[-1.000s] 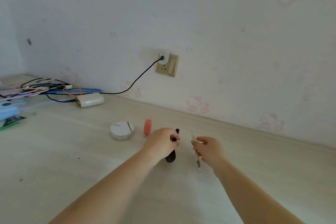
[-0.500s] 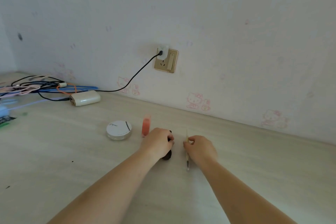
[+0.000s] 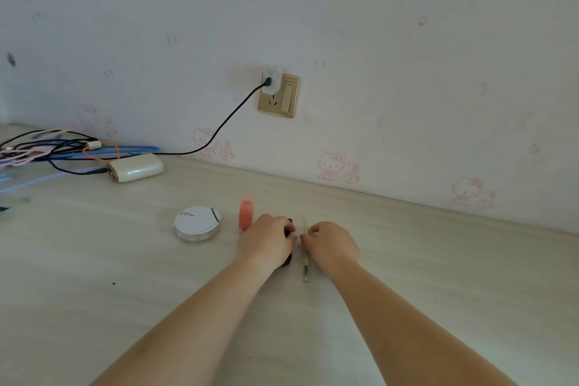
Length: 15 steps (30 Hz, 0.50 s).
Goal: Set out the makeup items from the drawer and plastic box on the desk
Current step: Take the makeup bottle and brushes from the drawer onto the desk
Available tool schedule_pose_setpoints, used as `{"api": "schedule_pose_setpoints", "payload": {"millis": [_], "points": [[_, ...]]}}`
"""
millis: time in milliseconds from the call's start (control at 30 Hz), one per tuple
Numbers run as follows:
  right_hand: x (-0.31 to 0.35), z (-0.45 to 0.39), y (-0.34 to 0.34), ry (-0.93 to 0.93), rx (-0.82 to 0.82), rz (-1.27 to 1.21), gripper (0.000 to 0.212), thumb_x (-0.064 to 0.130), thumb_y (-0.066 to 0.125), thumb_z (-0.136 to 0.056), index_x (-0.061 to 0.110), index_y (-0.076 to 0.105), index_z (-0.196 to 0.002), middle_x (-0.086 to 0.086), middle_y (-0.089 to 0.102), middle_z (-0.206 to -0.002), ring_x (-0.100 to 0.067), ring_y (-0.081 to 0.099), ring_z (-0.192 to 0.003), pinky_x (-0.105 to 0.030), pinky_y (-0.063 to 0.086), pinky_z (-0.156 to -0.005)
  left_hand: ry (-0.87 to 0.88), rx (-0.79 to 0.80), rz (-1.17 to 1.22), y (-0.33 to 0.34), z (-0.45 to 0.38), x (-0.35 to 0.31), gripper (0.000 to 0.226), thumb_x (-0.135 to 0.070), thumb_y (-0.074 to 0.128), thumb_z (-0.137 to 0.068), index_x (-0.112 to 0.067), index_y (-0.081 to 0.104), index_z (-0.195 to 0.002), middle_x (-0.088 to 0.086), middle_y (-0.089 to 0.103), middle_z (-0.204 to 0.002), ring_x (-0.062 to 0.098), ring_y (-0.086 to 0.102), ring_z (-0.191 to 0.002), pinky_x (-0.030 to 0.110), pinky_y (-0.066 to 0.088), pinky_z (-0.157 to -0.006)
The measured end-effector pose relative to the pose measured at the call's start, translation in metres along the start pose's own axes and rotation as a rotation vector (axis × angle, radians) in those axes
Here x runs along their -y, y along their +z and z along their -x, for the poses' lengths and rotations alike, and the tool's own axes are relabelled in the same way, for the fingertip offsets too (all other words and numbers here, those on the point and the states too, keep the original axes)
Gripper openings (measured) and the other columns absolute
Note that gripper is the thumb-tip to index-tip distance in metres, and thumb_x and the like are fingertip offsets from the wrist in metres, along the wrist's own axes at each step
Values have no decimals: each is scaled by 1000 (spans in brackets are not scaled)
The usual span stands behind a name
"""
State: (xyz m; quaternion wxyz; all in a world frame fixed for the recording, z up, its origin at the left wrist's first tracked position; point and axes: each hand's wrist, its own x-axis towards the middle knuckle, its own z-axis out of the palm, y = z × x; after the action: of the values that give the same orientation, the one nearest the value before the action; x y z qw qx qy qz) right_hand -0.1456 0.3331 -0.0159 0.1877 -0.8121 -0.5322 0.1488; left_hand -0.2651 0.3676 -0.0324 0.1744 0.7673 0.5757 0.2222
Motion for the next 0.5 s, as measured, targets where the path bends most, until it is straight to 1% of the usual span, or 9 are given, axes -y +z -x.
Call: {"api": "schedule_pose_setpoints", "payload": {"millis": [67,100,133,200,233,300,367,400,500], "points": [[-1,2,1,-9,-17,-40,37,38,49,-90,21,58,-122,0,64,-117,-21,59,-108,-29,45,-82,2,10,-1,0,0,0,29,-37,48,-93,-32,62,-118,-4,59,-122,15,57,-113,32,44,-90],[-4,3,1,-17,-45,-105,40,39,49,-91,23,54,-127,2,64,-114,-19,59,-107,-29,44,-82,4,19,-4,-1,1,-2,30,-36,47,-93,-31,61,-120,-2,58,-123,17,57,-113,31,44,-88],[-9,5,1,-24,-79,-216,42,39,50,-91,25,50,-131,5,65,-103,-16,60,-99,-28,45,-79,7,31,-10,-3,2,-4,32,-36,47,-94,-29,59,-122,0,56,-124,19,56,-114,30,44,-87],[-22,13,-4,-31,-148,-493,39,33,52,-93,27,50,-131,6,56,-78,-10,55,-72,-22,43,-63,31,45,-28,-6,9,-10,35,-36,47,-94,-28,55,-127,3,53,-127,22,54,-116,32,45,-91],[-29,16,-6,-36,-177,-595,35,29,53,-93,27,52,-128,6,51,-72,-9,51,-64,-20,41,-59,51,26,-39,-8,14,-11,36,-36,48,-93,-28,53,-128,3,52,-128,23,52,-119,33,45,-94],[-47,25,-14,-42,-236,-735,29,23,55,-92,25,57,-121,5,48,-67,-10,47,-59,-21,41,-60,122,-50,-25,-15,27,-23,37,-34,51,-91,-29,53,-128,0,51,-129,23,48,-122,34,43,-98],[-64,38,-26,-55,-288,-844,25,17,56,-92,19,61,-116,4,47,-64,-11,48,-60,-24,43,-63,210,-125,51,-22,42,-39,33,-34,56,-90,-29,57,-121,-4,55,-122,19,51,-117,33,44,-96],[-75,47,-35,-64,-308,-876,22,14,55,-92,18,62,-113,4,47,-65,-10,49,-60,-22,44,-61,256,-141,96,-24,50,-50,28,-34,57,-89,-29,60,-116,-7,58,-117,17,54,-112,32,45,-93],[-107,80,-65,-107,-374,-872,16,11,55,-92,22,64,-100,2,51,-68,0,51,-55,-13,45,-54,364,-105,197,-24,76,-88,11,-32,59,-88,-29,65,-96,-12,62,-101,9,60,-95,29,47,-82]]}}
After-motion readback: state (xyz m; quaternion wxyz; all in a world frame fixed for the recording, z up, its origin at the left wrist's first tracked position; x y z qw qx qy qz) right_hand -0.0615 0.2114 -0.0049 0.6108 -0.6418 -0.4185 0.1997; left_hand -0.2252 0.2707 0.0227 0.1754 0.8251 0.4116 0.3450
